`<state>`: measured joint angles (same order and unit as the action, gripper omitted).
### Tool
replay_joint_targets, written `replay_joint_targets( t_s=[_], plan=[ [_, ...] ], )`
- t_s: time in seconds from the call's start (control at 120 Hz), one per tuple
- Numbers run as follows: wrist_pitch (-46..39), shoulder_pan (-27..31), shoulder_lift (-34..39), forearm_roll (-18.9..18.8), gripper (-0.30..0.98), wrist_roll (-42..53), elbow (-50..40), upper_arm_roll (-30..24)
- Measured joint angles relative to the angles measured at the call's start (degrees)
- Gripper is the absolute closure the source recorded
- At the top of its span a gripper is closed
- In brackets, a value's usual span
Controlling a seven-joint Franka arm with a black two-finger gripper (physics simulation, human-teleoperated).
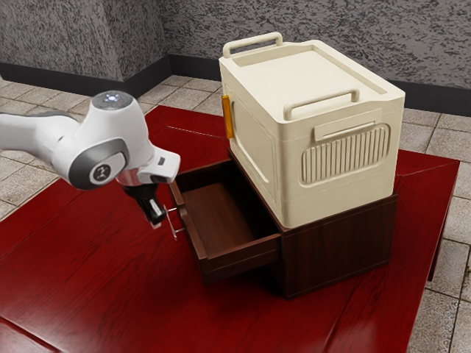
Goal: Push the drawer handle with one arm to close the drawer
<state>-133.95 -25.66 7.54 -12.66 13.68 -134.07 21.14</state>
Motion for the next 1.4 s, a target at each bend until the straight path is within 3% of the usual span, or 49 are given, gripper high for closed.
replay_joint_targets(
  t_s=[0.317, 0.6, 0.808, 0.942, 1.033, 1.108, 1.167, 1.267, 1.4],
  plan=[
    [-3.20, 0.64, -5.18, 3.10, 0.65, 2.90, 3.14, -2.12],
    [-4.82, 4.45, -11.03, 7.74, 0.65, 5.37, 10.61, -8.64],
    [-5.24, 1.61, -16.10, 10.54, 0.65, 6.91, 16.12, -12.06],
    [-6.50, 3.32, -8.13, 12.25, 0.62, 7.42, 8.13, -12.26],
    [-5.16, 3.35, -5.05, 13.03, 0.44, 7.67, 6.09, -10.63],
    [-1.44, 3.96, -4.31, 15.68, 0.31, 7.28, 7.88, -9.55],
    [5.81, 6.15, -3.99, 18.83, 0.23, 6.26, 15.21, -9.59],
    [19.12, 19.79, -4.38, 22.18, 0.15, 4.57, 29.75, -16.80],
    [33.16, 27.13, -6.06, 22.87, 0.08, 2.43, 42.68, -18.68]
  ],
)
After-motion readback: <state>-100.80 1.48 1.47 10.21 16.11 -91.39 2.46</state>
